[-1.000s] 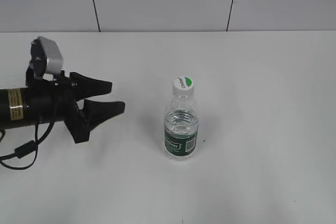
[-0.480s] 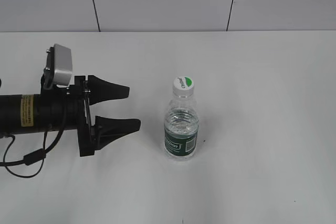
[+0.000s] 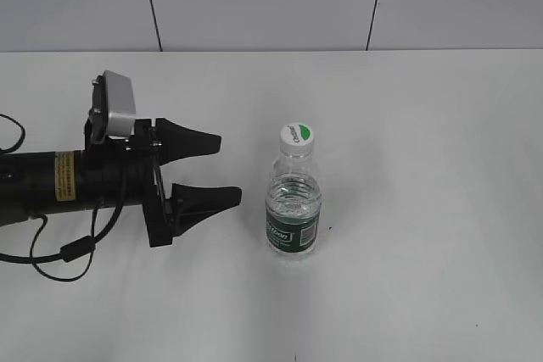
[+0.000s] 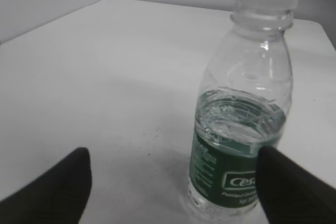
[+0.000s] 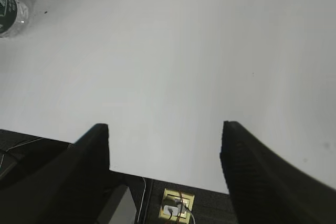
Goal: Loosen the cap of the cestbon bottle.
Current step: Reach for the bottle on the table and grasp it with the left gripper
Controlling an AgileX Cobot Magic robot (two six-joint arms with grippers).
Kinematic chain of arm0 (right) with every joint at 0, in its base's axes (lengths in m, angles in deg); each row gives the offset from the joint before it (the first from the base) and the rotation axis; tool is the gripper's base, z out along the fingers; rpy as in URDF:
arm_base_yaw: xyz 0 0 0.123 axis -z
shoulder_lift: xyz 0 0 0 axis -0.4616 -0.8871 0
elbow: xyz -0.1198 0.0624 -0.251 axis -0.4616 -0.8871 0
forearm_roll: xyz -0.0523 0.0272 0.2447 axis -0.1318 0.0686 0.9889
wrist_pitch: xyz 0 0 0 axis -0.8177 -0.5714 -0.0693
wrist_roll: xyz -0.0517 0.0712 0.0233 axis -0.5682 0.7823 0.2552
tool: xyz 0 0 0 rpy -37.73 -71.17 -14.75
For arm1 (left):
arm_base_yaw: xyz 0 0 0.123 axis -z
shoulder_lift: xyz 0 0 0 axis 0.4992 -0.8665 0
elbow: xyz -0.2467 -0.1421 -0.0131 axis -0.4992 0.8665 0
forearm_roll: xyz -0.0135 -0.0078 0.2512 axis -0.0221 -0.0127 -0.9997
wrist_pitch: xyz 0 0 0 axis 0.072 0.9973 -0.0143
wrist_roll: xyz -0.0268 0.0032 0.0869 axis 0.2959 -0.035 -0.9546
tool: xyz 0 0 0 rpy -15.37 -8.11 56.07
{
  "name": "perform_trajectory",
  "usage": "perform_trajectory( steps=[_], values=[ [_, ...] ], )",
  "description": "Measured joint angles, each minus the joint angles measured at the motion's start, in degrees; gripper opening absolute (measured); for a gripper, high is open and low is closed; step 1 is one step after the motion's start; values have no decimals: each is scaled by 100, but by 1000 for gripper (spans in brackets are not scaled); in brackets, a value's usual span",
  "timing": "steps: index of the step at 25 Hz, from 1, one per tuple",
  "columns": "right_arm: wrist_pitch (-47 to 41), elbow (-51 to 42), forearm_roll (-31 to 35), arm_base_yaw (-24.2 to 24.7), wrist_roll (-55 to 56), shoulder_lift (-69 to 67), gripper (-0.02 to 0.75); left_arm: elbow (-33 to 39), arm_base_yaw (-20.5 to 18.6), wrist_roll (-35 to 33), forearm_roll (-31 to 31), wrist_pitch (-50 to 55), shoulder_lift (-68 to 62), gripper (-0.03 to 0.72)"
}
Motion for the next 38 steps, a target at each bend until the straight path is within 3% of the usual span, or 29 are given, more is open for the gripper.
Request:
perform_trajectory(
  steps=[5, 14, 38],
  values=[
    [98, 324, 46, 0, -49, -453, 504, -211, 47, 0, -239, -39, -389, 576],
    [162, 509, 692, 0, -658, -1014, 504, -314, 278, 0, -581, -38, -598, 576],
    [259, 754, 1004, 0, -791, -1117, 504, -1135, 1180, 187, -245, 239, -907, 576]
  ],
)
